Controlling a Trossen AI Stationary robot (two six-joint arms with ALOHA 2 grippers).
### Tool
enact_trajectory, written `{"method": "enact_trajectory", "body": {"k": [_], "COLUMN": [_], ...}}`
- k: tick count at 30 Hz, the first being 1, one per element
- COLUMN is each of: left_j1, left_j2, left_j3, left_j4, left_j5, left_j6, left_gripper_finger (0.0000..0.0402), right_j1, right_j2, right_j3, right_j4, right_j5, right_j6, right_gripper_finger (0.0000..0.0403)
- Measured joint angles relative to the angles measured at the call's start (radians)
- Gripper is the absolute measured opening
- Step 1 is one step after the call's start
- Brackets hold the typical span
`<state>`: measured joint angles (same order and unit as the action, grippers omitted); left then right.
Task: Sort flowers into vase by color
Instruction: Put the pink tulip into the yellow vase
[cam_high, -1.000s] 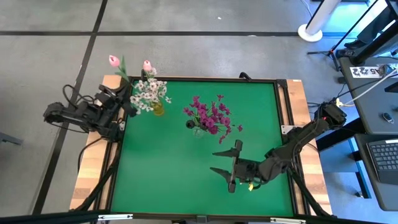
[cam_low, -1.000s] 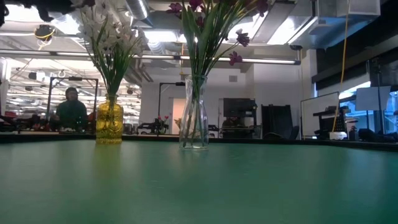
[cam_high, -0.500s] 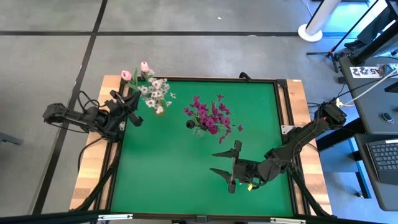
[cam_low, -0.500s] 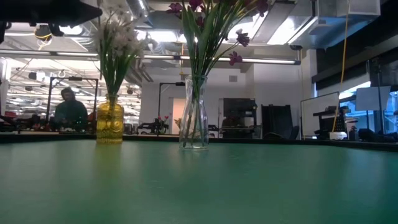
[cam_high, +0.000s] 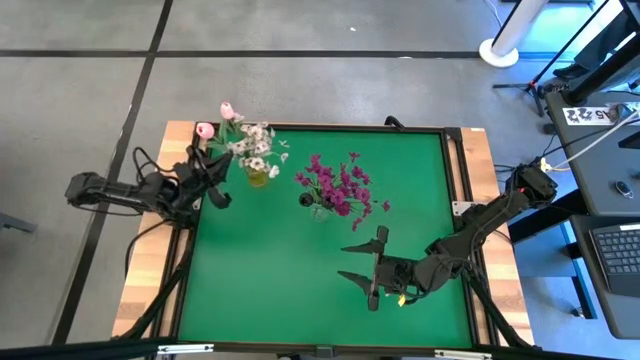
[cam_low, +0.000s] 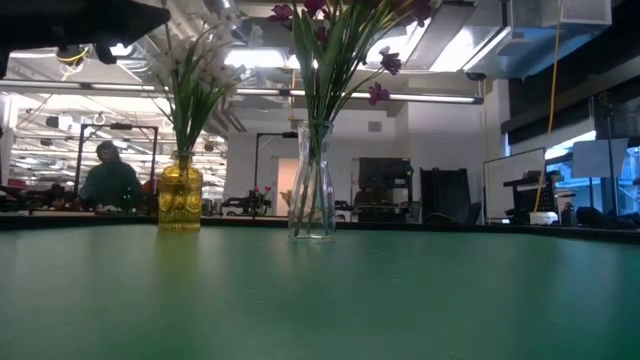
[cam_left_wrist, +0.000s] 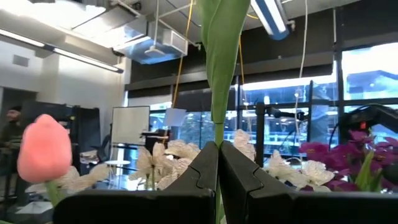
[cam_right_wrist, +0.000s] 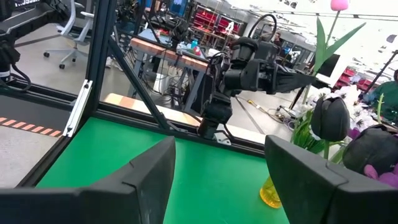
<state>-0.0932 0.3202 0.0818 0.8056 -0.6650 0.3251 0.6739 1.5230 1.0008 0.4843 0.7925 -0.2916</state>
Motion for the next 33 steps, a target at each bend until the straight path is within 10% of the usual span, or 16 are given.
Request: {"method": "enact_trajectory", "body": {"k": [19, 33], "left_j1": [-0.095, -0.283], "left_j2": [0.000, 0.000], "left_j3": [0.093, 0.389], "left_j4": [-0.013, -0.071], "left_j5": [0.101, 0.067], "left_j6": [-0.052, 0.233], "left_gripper_finger": [0.0000, 0.0000], "right_j1": [0.000, 0.000], "right_j2": [0.000, 0.000], "right_j3": [0.000, 0.000], "right_j4": [-0.039, -0.069], "right_j5": [-0.001, -0.001], "right_j6": [0.059, 0.103], "right_gripper_finger": [0.0246, 0.0246]}}
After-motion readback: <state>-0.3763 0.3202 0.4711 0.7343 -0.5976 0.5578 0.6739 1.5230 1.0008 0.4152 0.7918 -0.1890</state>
